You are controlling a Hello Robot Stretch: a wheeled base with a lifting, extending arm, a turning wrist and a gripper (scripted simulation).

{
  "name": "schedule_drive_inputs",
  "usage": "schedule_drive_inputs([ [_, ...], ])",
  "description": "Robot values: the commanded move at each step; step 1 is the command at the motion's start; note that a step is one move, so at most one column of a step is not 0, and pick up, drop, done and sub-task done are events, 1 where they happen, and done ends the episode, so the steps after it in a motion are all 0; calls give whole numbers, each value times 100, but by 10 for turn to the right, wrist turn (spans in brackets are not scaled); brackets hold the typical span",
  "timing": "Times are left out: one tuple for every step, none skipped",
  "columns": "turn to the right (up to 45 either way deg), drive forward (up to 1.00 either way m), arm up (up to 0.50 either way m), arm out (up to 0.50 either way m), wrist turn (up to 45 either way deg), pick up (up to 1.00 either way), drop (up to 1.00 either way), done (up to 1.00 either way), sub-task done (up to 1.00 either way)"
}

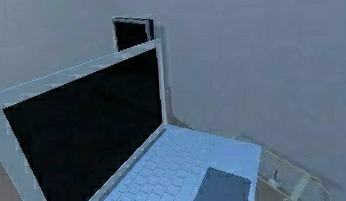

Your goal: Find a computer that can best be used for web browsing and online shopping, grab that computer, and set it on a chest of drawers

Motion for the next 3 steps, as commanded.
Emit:
schedule_drive_inputs([
  [-330, 0, 0, 0, 0, 0, 0, 0, 0],
  [0, 5, 0, 0, 0, 0, 0, 0, 0],
  [-450, 0, 0, 0, 0, 0, 0, 0, 0],
])
